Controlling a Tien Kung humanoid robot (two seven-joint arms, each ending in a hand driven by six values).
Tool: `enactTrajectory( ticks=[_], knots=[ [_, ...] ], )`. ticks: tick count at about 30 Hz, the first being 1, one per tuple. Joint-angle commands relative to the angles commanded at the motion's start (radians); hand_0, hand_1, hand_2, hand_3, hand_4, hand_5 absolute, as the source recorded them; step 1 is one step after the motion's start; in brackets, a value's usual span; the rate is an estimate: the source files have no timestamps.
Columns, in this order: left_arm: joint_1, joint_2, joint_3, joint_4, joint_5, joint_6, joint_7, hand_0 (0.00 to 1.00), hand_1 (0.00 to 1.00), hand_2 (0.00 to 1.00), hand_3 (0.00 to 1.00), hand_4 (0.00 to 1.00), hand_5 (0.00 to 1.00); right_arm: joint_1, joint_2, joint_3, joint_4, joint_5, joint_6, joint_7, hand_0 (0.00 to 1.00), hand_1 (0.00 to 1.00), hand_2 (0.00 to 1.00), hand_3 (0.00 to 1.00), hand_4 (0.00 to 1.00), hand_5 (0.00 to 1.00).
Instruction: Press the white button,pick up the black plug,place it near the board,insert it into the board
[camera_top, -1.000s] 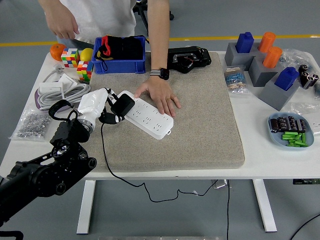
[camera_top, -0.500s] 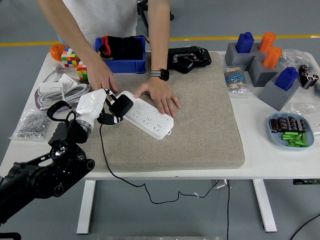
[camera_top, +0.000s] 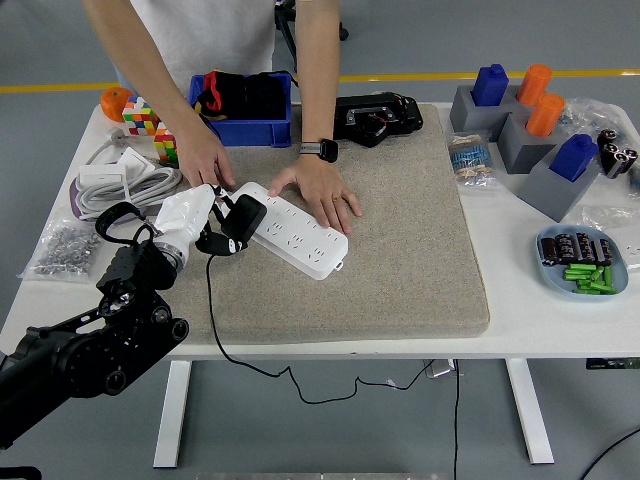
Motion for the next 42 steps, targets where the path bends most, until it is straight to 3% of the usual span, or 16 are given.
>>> enactTrajectory(
  ticks=[4,5,17,23,28,29,33,42],
  knots=[
    [-0.001,0.0,-0.001,-0.003,-0.003,0.003,-0.003,0.827,0.913,0.885,0.916,0.974,0.36,0.001,0.001,0.001,0.0,0.0,0.0,0.0,0.687,0.615,0.62,0.564,0.652,0.229],
    [-0.001,0.0,-0.001,-0.003,-0.002,0.004,-0.004,0.92,0.989,0.98,0.996,0.998,0.563,0.001,0.001,0.002,0.0,0.0,0.0,0.0,0.686,0.614,0.619,0.564,0.651,0.228],
    [0.008,0.006,-0.007,-0.031,-0.011,-0.004,-0.007,0.934,0.998,0.995,0.998,0.998,0.623,-0.001,0.003,0.003,0.0,0.0,0.0,0.0,0.686,0.614,0.619,0.564,0.651,0.228],
    [0.036,0.048,0.021,-0.128,0.007,-0.006,-0.028,0.938,0.996,0.979,0.976,0.998,0.631,0.001,0.002,0.004,0.0,0.0,0.0,0.0,0.686,0.614,0.618,0.564,0.65,0.226],
    [0.066,0.113,0.068,-0.222,0.038,0.005,-0.052,0.938,0.996,0.979,0.976,0.998,0.631,0.002,0.002,0.007,0.001,0.0,-0.001,0.001,0.686,0.614,0.618,0.564,0.65,0.226],
    [0.07,0.122,0.075,-0.231,0.042,0.007,-0.056,0.976,0.998,0.955,0.923,0.928,0.655,0.002,0.002,0.008,0.001,0.0,-0.001,0.001,0.686,0.614,0.618,0.564,0.65,0.226],
    [0.081,0.141,0.092,-0.233,0.054,0.008,-0.06,0.976,0.998,0.955,0.923,0.928,0.655,0.001,0.003,0.01,0.0,0.0,-0.001,0.001,0.686,0.614,0.618,0.564,0.65,0.226],
    [0.073,0.135,0.118,-0.186,0.052,-0.002,-0.058,0.982,0.998,0.945,0.905,0.89,0.637,0.005,0.003,0.007,0.001,0.001,-0.003,0.005,0.685,0.614,0.617,0.563,0.649,0.225]
  ],
)
